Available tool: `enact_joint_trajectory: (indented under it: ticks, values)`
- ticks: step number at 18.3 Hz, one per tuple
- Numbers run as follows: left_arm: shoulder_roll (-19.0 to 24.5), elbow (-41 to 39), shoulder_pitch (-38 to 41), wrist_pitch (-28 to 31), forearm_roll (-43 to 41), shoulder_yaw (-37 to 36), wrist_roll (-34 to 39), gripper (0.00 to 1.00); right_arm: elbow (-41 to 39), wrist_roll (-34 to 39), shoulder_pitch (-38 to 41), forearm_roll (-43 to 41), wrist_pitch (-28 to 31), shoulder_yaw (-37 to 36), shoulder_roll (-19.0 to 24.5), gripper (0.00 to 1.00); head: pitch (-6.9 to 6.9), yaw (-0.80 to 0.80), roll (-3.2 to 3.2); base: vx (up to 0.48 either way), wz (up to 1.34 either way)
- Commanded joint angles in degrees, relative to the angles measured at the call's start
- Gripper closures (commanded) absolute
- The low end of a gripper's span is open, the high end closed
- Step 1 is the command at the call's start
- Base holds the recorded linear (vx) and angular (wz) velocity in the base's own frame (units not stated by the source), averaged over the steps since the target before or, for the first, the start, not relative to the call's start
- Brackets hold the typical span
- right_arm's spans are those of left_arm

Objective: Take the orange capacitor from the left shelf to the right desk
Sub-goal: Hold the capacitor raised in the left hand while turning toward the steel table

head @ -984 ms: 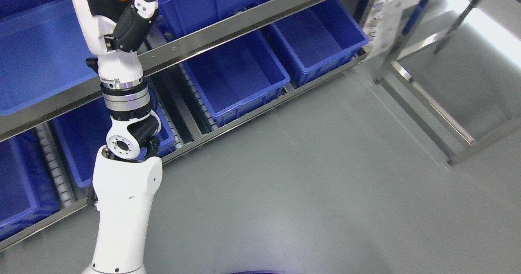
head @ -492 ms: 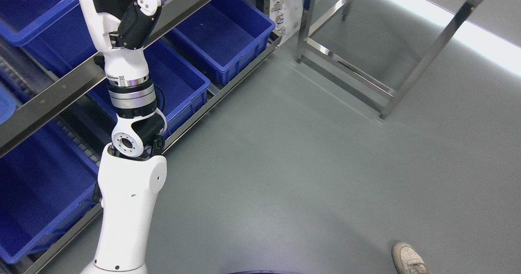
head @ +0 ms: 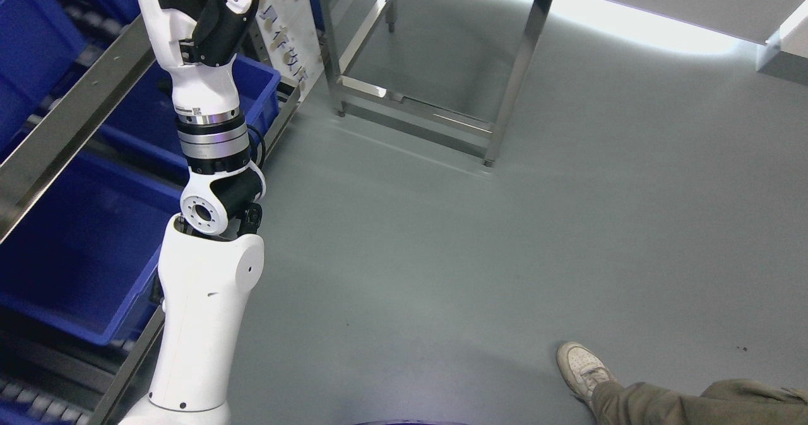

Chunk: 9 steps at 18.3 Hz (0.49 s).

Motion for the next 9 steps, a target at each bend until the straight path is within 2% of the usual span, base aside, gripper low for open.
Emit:
enact_joint_trajectory:
  ticks: [1, 9]
  values:
    - [1.0, 1.19, -0.3, 0.0, 0.42, -1.95, 0.0, 0.99, -1.0, 0.02, 1.14, 0.26, -0.04, -0.7, -1.0, 0.0, 0.0, 0.0, 0.0, 0.235, -0.51]
    - [1.0, 1.37, -0.3, 0.18, 0.77, -2.4, 0.0, 0.99, -1.0, 0.02, 1.14, 0.26, -0.04, -0.7, -1.0, 0.0, 0.01, 0.0, 0.0, 0.269, -0.3]
